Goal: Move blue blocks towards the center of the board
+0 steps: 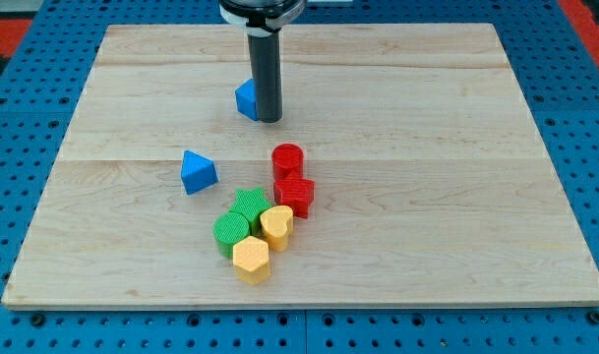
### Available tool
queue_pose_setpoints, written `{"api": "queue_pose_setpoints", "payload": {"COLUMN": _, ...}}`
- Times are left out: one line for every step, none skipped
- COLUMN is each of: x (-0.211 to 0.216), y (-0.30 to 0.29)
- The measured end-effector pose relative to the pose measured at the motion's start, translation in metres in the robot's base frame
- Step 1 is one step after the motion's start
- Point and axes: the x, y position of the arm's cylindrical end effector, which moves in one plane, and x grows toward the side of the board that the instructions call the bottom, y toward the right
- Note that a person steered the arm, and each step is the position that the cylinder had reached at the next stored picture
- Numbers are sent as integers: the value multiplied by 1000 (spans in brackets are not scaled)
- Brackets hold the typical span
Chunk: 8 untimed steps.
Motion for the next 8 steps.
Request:
{"api": "queue_pose_setpoints", "payload": {"x": 62, "y": 0}}
{"api": "queue_pose_setpoints", "payload": {"x": 118, "y": -33}}
{"api": "queue_pose_setpoints", "payload": {"x": 122, "y": -107}}
{"api": "queue_pose_setpoints", "payload": {"x": 119, "y": -106}}
{"api": "queue_pose_setpoints", "payload": {"x": 91, "y": -65}}
{"api": "queue_pose_setpoints", "payload": {"x": 31, "y": -76}}
{"api": "queue_pose_setpoints", "payload": {"x": 55, "y": -78}}
{"api": "queue_pose_setpoints", "payload": {"x": 57, "y": -119}}
